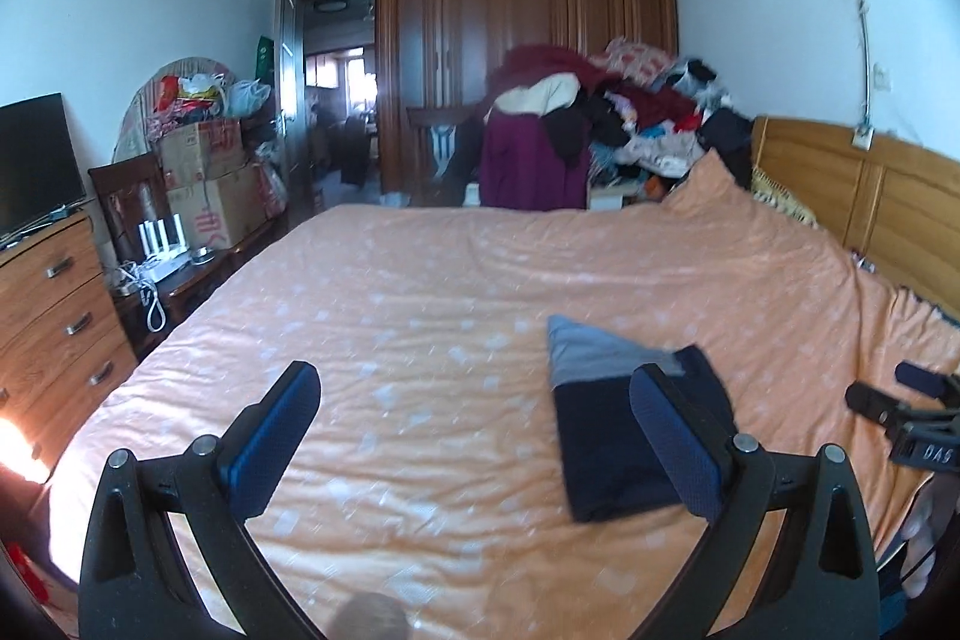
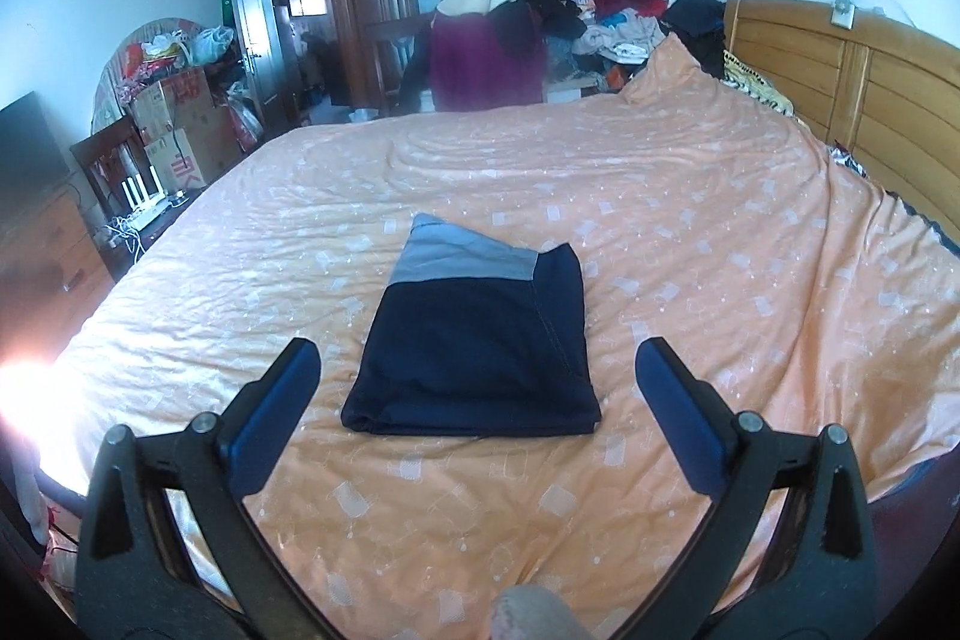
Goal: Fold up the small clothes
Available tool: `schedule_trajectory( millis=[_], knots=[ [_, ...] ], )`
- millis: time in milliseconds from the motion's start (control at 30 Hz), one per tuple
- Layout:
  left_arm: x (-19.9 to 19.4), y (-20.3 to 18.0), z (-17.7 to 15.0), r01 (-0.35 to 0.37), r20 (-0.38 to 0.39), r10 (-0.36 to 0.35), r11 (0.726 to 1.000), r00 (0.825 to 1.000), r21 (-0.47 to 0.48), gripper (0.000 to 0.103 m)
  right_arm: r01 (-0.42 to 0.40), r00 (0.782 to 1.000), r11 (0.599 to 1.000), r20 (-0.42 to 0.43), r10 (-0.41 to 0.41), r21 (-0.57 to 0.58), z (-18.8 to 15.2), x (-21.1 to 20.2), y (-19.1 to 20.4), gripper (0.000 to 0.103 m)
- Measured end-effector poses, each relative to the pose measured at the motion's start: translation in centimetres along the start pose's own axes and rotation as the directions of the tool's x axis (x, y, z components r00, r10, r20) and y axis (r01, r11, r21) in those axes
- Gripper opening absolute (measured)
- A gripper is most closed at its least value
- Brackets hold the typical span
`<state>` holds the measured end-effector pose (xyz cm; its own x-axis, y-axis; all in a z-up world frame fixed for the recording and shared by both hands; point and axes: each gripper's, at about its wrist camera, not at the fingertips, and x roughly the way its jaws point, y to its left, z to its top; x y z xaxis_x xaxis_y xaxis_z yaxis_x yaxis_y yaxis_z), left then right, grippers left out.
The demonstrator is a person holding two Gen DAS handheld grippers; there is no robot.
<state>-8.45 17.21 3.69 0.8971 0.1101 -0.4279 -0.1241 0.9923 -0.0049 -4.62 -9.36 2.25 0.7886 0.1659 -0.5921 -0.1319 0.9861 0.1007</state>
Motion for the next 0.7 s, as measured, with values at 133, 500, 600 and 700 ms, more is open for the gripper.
schedule_trajectory(
  millis=[133,500,600,700],
  knots=[
    [0.7,0.3,-0.9,-0.006,-0.039,0.006,1.0,0.999,-0.001,0.103,-0.004,1.0,1.0,-0.024,0.005,0.012,-0.9,0.0,0.2,0.103],
    [2.0,1.2,-2.3,-0.021,-0.11,0.017,0.999,0.994,-0.03,0.103,-0.007,1.0,1.0,-0.029,0.007,0.018,-1.5,-0.6,0.7,0.103],
    [1.7,0.8,-2.5,-0.016,-0.102,0.014,1.0,0.995,-0.014,0.103,-0.005,1.0,1.0,-0.029,0.005,0.009,-1.6,-0.8,1.1,0.103],
    [1.2,0.6,-2.4,-0.006,-0.092,0.005,1.0,0.996,-0.01,0.103,0.007,1.0,1.0,-0.029,-0.007,-0.006,-1.7,-0.8,1.5,0.103]
  ],
)
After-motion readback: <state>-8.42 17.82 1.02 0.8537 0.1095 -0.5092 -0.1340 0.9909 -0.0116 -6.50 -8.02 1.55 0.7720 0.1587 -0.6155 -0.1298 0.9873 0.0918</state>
